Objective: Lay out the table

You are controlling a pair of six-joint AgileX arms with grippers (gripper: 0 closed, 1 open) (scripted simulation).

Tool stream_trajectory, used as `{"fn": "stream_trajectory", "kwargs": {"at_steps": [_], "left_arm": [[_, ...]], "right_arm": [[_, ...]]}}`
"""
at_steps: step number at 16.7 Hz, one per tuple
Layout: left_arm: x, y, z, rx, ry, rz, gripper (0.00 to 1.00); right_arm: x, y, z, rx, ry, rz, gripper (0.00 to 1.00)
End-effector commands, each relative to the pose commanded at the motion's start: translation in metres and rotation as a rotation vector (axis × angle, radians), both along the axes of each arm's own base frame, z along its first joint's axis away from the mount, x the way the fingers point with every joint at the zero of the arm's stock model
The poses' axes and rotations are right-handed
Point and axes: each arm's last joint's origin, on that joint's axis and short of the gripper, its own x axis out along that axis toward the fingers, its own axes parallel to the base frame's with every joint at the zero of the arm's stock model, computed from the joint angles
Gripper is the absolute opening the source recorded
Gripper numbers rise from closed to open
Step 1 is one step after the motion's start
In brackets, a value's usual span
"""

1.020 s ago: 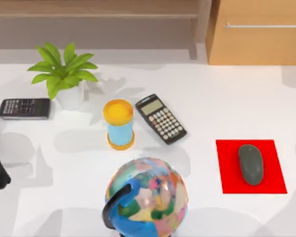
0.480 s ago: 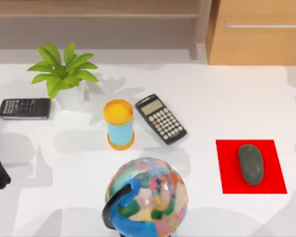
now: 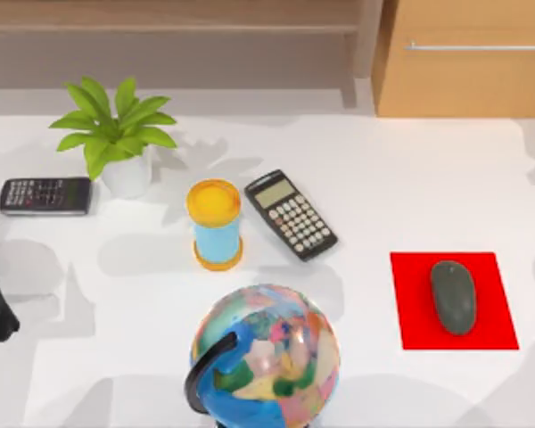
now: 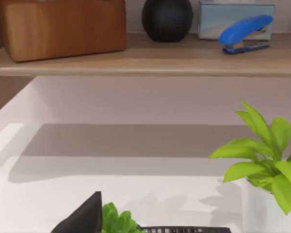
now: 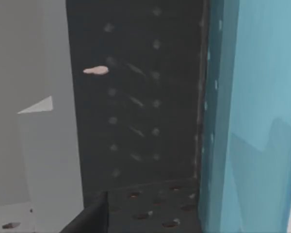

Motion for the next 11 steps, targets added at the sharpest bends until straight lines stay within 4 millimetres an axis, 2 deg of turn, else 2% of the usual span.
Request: {"fn": "stream_trajectory", "kwargs": {"at_steps": [3,7,11], "left_arm": [[0.000,0.000,0.000,0.000,0.000,0.000,1.00],[0.000,0.000,0.000,0.000,0.000,0.000,1.00],[0.000,0.000,0.000,0.000,0.000,0.000,1.00]], "right_arm": [[-0.008,0.001,0.004,-0.006,-0.008,0.004,1.00],[-0.032,0.001,0.008,-0.014,-0.019,0.005,1.00],[-0.050,0.001,0.000,0.000,0.000,0.000,1.00]]}}
